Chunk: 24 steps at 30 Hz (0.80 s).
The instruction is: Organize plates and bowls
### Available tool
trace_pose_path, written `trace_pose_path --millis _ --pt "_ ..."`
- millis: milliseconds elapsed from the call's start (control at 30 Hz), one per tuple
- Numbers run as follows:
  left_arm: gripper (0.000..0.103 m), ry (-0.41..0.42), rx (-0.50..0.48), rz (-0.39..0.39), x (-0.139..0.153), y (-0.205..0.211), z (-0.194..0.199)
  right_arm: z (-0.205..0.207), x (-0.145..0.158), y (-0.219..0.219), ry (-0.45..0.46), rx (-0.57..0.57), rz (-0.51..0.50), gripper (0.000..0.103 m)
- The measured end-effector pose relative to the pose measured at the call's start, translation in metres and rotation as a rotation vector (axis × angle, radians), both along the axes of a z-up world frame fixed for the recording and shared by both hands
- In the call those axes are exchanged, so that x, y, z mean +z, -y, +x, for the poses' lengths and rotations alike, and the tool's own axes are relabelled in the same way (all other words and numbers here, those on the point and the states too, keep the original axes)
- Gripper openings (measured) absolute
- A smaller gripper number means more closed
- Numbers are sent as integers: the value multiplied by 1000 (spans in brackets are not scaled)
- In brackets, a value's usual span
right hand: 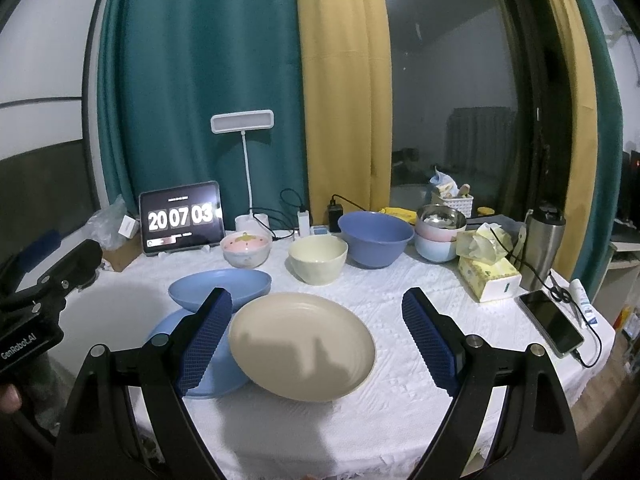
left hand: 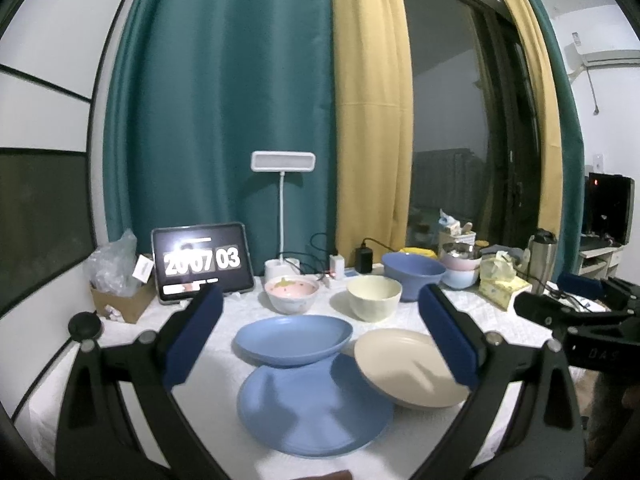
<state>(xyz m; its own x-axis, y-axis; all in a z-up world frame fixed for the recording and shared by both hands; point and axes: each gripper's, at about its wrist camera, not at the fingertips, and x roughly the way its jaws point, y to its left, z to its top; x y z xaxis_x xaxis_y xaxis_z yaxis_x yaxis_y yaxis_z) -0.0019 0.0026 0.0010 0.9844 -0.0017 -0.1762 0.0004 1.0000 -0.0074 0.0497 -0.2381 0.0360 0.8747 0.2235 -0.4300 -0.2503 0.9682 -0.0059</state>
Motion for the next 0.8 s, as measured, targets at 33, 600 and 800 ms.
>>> trace_pose_path --millis 33,600,800 --pt "99 -1 0 -1 0 -1 0 1 0 1 -2 -1 2 89" --pt "99 -1 -9 -3 -1 3 2 4 -1 4 -14 -3 5 90" --pt "99 -2 -8 -4 -1 4 2 4 -1 4 -15 -4 5 89"
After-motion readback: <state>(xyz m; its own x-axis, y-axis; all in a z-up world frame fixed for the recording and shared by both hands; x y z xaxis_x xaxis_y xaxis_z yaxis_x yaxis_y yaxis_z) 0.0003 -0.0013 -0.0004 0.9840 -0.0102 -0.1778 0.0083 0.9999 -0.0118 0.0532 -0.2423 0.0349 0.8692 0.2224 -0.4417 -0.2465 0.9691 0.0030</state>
